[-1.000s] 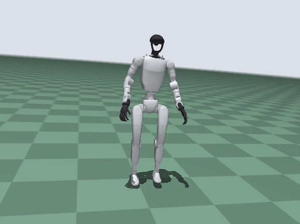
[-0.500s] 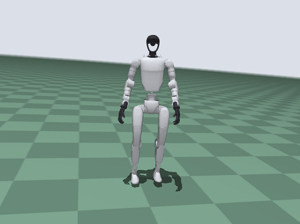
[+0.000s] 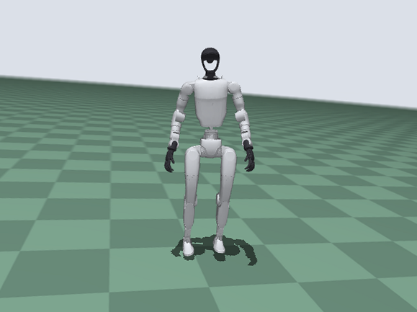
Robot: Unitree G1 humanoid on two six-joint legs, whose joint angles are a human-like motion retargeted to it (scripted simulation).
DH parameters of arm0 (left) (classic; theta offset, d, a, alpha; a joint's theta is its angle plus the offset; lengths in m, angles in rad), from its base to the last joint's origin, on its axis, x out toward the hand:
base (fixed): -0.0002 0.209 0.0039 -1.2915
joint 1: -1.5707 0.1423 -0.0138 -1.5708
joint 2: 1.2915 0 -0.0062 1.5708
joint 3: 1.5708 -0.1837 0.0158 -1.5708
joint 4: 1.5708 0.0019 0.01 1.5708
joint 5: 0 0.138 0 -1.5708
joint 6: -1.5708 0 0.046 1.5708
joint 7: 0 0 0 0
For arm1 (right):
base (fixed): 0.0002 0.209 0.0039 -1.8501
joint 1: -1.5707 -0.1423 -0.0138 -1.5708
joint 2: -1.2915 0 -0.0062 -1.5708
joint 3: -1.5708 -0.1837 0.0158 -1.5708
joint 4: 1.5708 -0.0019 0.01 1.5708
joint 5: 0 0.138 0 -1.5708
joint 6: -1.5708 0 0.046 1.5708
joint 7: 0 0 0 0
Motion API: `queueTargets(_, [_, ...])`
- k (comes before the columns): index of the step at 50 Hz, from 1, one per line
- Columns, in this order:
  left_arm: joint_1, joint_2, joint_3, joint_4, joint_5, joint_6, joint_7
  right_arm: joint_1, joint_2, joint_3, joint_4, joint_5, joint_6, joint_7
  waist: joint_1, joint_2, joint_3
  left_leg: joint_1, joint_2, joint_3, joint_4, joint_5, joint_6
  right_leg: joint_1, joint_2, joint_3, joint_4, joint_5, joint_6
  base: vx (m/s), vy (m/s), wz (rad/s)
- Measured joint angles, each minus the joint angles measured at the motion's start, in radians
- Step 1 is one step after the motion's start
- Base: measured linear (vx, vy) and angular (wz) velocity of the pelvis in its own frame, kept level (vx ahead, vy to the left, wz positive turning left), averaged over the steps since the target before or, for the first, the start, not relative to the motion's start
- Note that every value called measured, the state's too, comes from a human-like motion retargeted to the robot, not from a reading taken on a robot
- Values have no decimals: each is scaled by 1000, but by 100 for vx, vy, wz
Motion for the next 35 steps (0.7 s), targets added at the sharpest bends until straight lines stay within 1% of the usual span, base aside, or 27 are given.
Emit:
queueTargets(7, [21, 18, 52, 1, -10, -11, 10, 46, 12, 0, -41, 2, -10, 2, 18, -8, 41, 20, 9, 57, -20, -2, -12, -1, 11, 53, -14, 1, -1, 3, 3, -41])
queueTargets(15, [58, 22, 98, -20, -62, -22, 17, 71, 2, -9, -106, -12, -22, -4, -5, -13, 94, 7, 18, 129, -59, 14, -17, -68, 28, 122, 7, 21, 1, -1, 4, -44])
queueTargets(24, [55, 14, 176, -5, -254, -32, 94, 128, -42, -15, -246, -3, -46, -27, -64, -31, 167, -11, 34, 221, -80, 43, -23, -110, 53, 187, -16, 63, -21, 0, 4, -51])
queueTargets(30, [38, 37, 258, -23, -343, -37, 142, 222, -63, -64, -306, 22, -51, 5, -93, -37, 165, 0, 34, 228, -76, 43, -26, -112, 56, 186, 10, 52, -25, 7, 5, -7])
queueTargets(35, [20, 63, 275, -63, -361, -43, 173, 275, -54, -89, -275, 51, -39, 14, -95, -38, 144, 4, 26, 205, -64, 32, -25, -102, 44, 166, 26, 29, -19, 8, 4, 24])
